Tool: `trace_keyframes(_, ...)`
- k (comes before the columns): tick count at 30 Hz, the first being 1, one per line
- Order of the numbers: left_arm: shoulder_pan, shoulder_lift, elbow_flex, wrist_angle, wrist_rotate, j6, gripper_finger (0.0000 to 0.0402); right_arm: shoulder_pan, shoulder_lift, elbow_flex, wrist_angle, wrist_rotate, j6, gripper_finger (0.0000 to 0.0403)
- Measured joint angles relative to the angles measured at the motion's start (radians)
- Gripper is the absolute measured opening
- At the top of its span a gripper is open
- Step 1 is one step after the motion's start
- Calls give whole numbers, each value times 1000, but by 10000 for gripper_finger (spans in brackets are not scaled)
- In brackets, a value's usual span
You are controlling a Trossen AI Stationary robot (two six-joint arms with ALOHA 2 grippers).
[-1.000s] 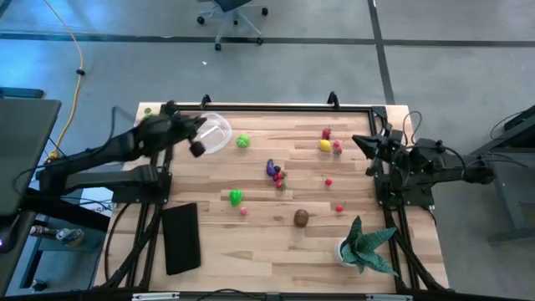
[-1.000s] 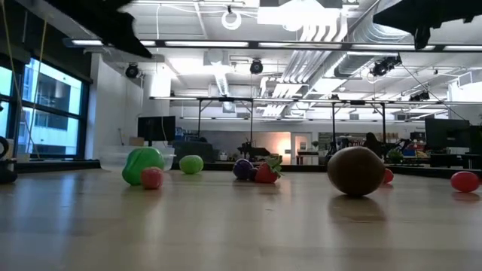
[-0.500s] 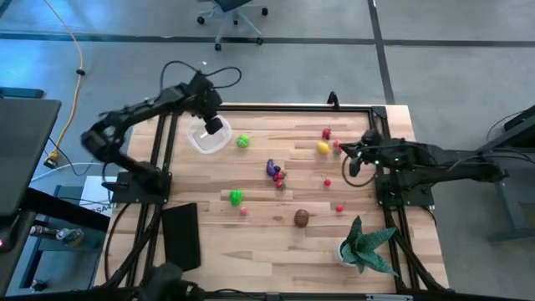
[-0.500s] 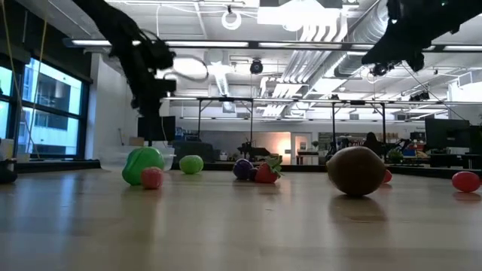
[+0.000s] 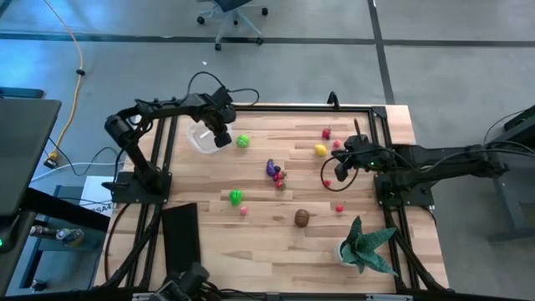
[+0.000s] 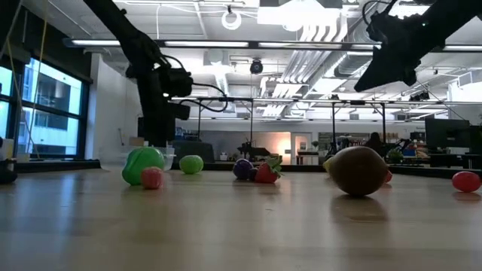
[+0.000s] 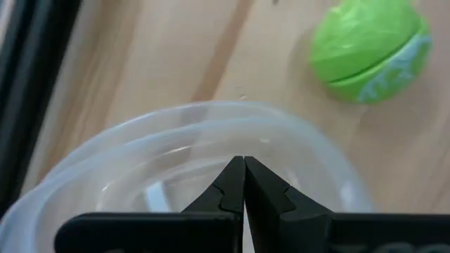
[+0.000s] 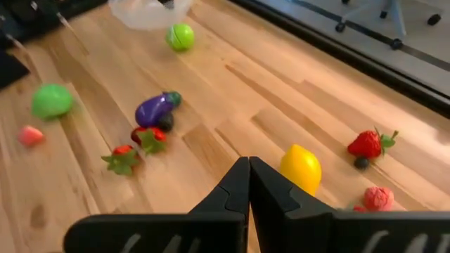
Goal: Pick and placing Produce into tupperware
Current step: Prepare the transparent bin in the center of the table
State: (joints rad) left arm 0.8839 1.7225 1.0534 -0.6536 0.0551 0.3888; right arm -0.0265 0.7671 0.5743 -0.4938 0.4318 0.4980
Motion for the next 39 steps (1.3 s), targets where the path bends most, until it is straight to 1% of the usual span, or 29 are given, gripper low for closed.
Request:
trace_keyframes(7, -90, 22, 0, -26, 1, -31, 1, 1, 56, -1, -4, -53, 0, 0)
trace_keyframes(14, -187, 24, 0, -80, 5, -63, 1, 1, 72, -1, -5, -101, 0, 0)
trace_keyframes(18, -246, 24, 0, -89, 46, -82, 1, 1, 72, -1, -12, -134, 0, 0)
trace_keyframes(23, -331, 24, 0, -89, 130, -101, 1, 1, 72, -1, -45, -157, 1, 0)
trace_keyframes(28, -423, 24, -1, -89, 140, -133, 1, 1, 71, -1, -72, -160, 19, 0)
trace_keyframes(33, -508, 24, -1, -66, 166, -162, 1, 1, 71, -1, -80, -160, 22, 0)
trace_keyframes(39, -589, 24, -1, 20, 167, -206, 1, 1, 71, -1, -82, -168, 26, 0)
